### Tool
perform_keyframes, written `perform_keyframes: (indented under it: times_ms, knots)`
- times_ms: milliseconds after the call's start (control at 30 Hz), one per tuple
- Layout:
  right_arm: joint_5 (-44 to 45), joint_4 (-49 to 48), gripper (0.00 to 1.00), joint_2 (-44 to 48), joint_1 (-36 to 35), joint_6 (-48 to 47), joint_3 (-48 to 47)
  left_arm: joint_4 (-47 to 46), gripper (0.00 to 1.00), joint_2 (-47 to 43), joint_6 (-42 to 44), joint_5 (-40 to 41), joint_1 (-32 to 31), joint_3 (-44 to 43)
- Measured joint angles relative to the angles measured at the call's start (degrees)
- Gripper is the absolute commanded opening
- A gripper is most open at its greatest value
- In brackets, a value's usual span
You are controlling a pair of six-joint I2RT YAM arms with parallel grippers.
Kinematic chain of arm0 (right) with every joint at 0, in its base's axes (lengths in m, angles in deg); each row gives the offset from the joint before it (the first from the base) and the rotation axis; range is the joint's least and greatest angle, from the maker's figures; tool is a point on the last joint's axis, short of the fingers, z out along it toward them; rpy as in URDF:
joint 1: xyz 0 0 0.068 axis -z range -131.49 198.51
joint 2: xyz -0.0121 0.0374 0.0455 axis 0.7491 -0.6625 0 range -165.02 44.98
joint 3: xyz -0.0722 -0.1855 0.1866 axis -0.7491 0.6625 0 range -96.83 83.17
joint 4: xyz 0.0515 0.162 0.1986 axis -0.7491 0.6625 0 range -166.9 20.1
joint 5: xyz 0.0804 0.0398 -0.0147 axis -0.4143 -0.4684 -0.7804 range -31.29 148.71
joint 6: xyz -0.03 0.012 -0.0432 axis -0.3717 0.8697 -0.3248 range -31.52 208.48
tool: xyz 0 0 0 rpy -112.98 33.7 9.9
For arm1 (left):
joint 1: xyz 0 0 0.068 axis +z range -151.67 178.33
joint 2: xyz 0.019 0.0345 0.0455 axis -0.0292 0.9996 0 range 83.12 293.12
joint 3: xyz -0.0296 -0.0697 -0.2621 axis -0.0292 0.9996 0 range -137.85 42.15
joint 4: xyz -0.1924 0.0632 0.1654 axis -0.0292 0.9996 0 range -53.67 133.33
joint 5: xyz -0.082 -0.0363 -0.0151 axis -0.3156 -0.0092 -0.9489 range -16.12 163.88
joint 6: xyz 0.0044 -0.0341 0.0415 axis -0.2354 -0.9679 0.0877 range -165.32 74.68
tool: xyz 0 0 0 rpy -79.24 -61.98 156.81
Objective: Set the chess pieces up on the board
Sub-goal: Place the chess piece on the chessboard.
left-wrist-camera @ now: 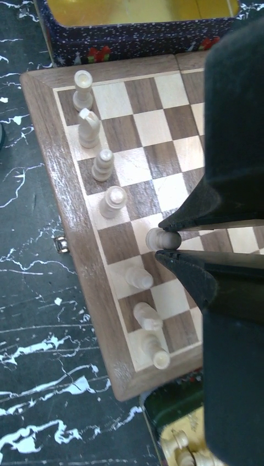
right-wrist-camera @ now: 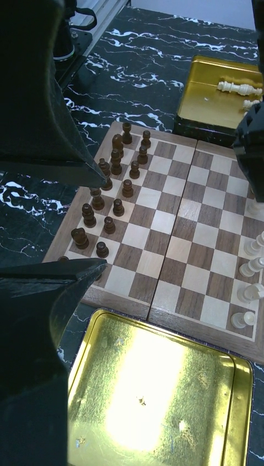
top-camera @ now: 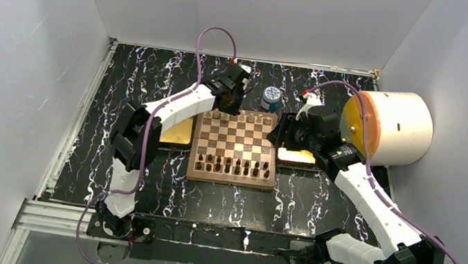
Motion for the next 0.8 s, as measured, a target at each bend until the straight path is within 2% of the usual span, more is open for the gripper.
perform_keyframes:
  times_ms: [233,800]
  knots:
    - [0.4,-0.1,0.59,0.1,0.0,0.2,0.3,-1.2,0.06,3.8,-0.9,0.0,-0.4,-2.1]
    - [0.5,0.2,0.59,0.2,0.0,0.3,0.8,-1.6,0.07,3.8,-1.0,1.0,-0.7,-2.6]
